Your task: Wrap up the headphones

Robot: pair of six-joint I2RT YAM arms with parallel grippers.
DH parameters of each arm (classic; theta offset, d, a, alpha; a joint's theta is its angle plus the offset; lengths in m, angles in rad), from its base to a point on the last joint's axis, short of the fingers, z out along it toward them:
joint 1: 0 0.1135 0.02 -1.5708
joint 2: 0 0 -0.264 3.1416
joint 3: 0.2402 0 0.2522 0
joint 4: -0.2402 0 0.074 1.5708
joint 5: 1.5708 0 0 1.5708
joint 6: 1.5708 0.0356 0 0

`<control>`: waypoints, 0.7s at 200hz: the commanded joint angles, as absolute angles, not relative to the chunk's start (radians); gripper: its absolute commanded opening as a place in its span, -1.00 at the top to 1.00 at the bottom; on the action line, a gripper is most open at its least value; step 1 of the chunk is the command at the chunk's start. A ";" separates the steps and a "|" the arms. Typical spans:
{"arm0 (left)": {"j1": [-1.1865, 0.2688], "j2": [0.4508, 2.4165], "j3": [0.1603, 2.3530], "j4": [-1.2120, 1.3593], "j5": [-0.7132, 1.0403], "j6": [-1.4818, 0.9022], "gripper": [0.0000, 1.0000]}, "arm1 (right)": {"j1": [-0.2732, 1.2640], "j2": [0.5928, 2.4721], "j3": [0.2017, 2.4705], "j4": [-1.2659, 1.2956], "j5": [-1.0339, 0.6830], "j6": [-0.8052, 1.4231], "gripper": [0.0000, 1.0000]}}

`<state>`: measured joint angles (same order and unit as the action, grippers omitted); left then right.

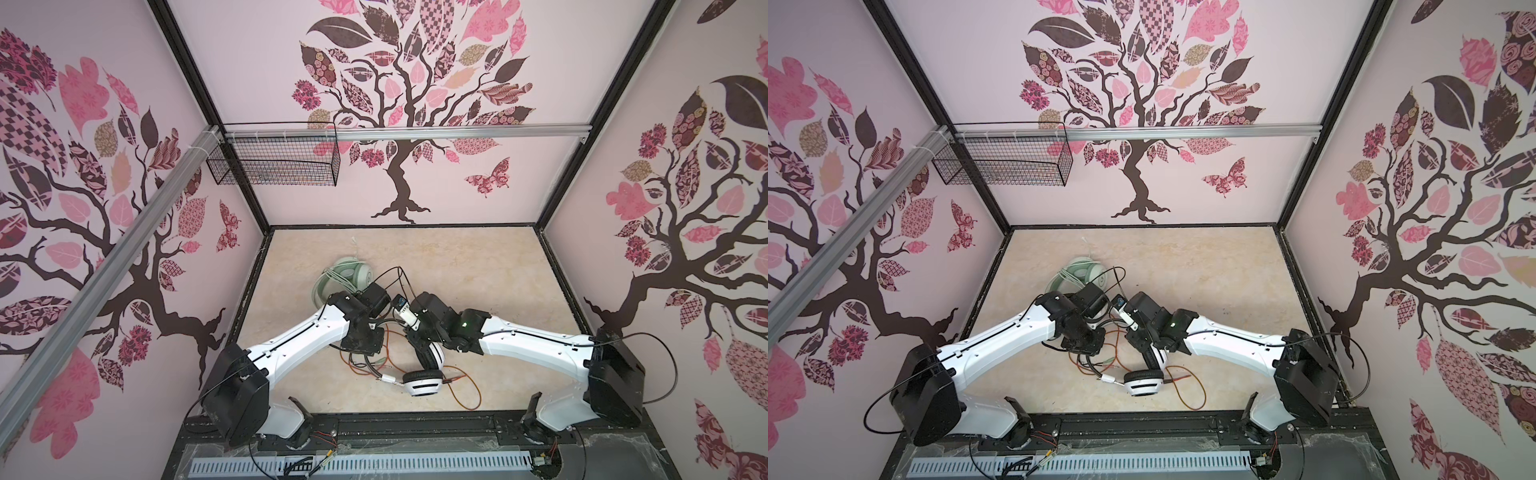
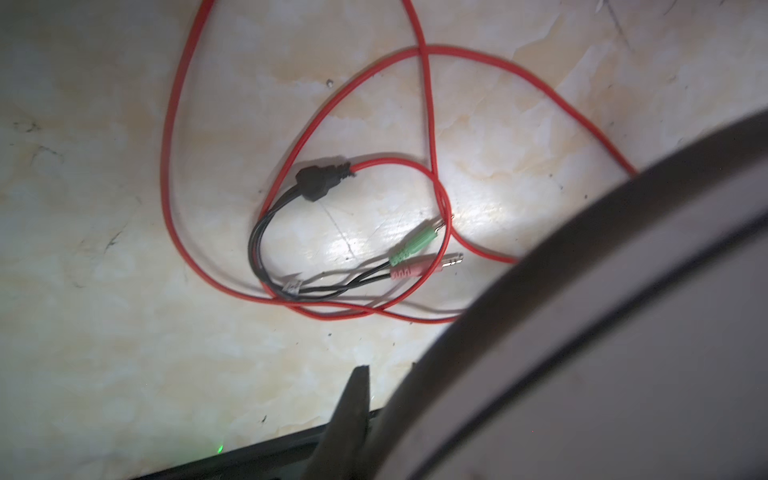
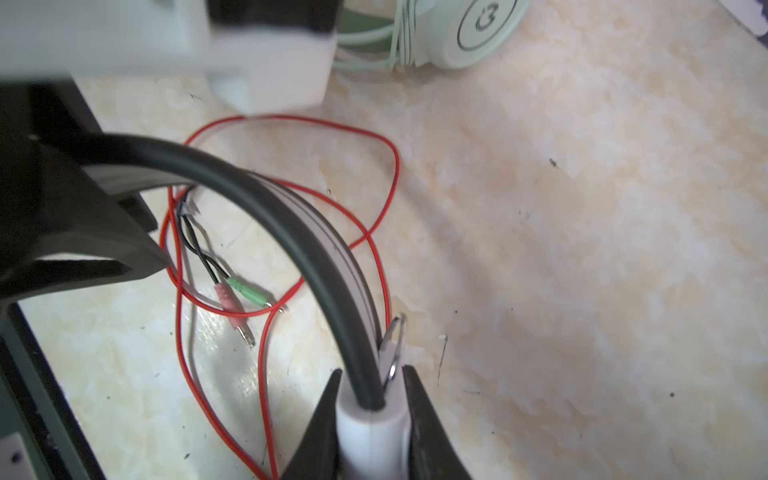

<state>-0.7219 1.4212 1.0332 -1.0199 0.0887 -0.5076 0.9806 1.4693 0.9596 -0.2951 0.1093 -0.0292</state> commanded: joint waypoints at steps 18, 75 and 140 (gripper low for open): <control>-0.716 1.347 0.965 -0.837 0.048 -0.563 0.00 | 0.974 1.427 0.873 -0.276 0.159 0.001 0.84; -0.715 1.415 1.000 -0.845 0.058 -0.522 0.05 | 0.946 1.458 0.864 -0.239 0.128 0.000 0.65; -0.716 1.465 0.989 -0.827 0.015 -0.517 0.11 | 0.927 1.432 0.894 -0.326 0.076 0.004 -0.57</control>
